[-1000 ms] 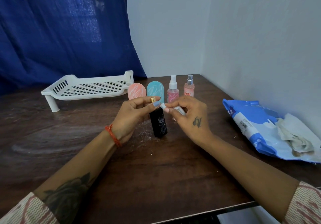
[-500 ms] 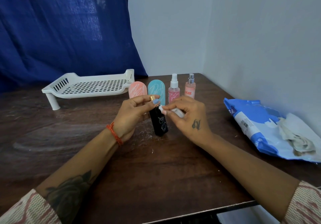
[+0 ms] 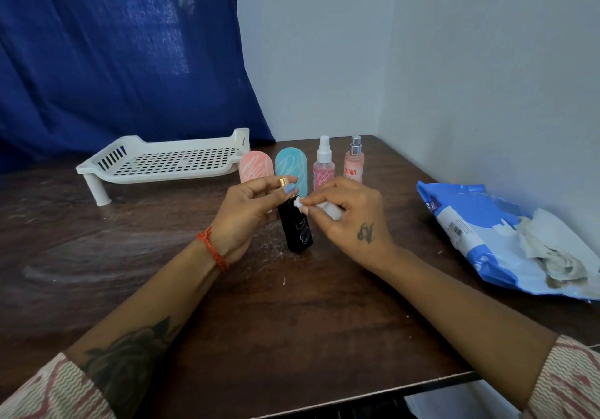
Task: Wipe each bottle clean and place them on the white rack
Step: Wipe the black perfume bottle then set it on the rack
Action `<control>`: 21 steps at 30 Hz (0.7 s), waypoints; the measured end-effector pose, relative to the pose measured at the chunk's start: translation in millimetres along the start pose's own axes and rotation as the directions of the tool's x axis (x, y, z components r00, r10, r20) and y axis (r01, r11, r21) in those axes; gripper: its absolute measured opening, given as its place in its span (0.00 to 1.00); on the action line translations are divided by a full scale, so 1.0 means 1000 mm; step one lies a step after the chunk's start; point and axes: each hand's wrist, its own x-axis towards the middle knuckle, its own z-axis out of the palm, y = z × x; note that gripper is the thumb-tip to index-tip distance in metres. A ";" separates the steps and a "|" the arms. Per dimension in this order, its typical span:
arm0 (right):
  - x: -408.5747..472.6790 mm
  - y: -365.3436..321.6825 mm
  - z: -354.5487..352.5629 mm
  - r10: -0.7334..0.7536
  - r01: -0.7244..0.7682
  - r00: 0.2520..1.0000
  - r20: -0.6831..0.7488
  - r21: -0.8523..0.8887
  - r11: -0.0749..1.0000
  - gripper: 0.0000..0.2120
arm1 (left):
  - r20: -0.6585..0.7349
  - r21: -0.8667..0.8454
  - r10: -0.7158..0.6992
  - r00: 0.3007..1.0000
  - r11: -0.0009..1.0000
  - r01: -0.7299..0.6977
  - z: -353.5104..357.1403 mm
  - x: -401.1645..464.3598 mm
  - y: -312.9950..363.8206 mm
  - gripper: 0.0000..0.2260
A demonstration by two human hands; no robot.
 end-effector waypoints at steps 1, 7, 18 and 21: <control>0.000 -0.002 0.000 -0.014 0.013 1.000 0.006 0.011 1.000 0.04 | 0.001 -0.003 0.004 1.000 1.000 -0.004 0.000 0.000 0.000 0.10; -0.002 -0.004 -0.001 -0.053 0.048 0.994 0.096 0.053 0.997 0.04 | -0.006 -0.006 0.013 1.000 1.000 -0.013 0.001 -0.002 0.001 0.09; -0.001 -0.006 -0.001 -0.048 0.042 0.995 0.092 0.073 0.996 0.03 | -0.012 -0.010 0.015 1.000 1.000 -0.016 0.002 -0.003 0.002 0.09; -0.003 -0.003 -0.002 -0.032 0.024 0.993 0.111 0.071 0.997 0.03 | -0.012 -0.007 0.012 1.000 1.000 -0.012 0.003 -0.003 0.003 0.09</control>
